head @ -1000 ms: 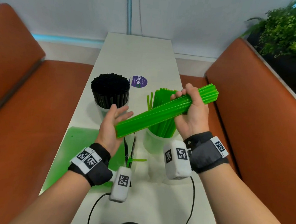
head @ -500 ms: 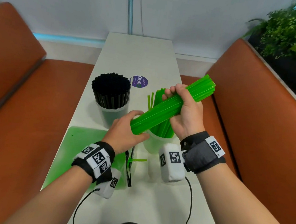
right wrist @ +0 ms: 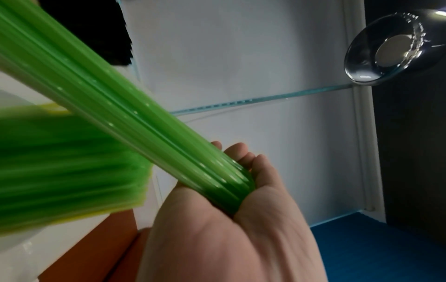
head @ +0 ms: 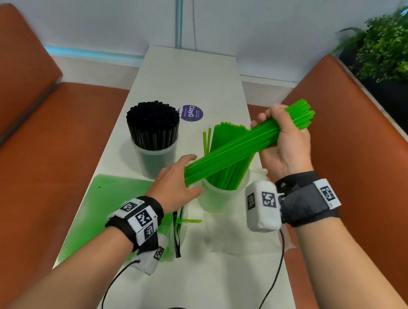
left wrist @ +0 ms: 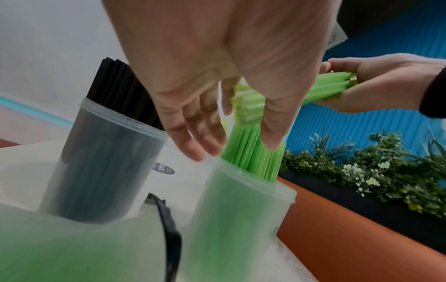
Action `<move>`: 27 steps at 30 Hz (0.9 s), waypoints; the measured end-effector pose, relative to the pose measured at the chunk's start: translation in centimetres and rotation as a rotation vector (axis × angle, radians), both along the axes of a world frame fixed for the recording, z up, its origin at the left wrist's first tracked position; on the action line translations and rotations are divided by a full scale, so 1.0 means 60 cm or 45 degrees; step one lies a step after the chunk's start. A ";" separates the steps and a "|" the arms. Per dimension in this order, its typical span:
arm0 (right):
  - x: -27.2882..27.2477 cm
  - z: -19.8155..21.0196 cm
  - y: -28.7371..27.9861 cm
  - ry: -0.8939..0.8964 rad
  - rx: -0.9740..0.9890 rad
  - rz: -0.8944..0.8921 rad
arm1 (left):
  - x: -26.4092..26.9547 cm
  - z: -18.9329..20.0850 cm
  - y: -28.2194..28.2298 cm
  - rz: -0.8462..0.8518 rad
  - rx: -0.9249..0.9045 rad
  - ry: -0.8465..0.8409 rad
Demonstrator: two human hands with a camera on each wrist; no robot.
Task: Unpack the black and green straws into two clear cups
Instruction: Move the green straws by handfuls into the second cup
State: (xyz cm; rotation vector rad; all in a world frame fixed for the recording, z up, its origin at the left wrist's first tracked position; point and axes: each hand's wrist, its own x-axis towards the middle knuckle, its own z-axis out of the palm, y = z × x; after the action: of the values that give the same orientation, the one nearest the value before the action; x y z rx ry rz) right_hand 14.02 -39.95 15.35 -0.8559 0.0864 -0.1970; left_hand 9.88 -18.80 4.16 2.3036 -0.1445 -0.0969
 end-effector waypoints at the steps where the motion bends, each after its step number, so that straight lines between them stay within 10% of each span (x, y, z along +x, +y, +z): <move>1: 0.003 0.006 -0.014 -0.003 -0.021 -0.044 | -0.002 -0.004 0.000 -0.007 0.004 0.041; 14: 0.021 -0.048 -0.046 0.063 -0.778 -0.336 | -0.014 -0.026 -0.042 -0.335 0.387 0.239; 27: 0.033 -0.177 -0.007 0.276 -1.394 -0.087 | -0.018 -0.025 -0.043 -0.313 0.346 0.242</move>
State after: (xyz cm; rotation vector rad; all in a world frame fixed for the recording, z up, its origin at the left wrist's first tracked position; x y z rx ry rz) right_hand 16.03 -40.36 4.76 -1.9674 0.2194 -0.2118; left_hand 8.82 -21.35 2.67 2.5203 -0.3338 -0.4864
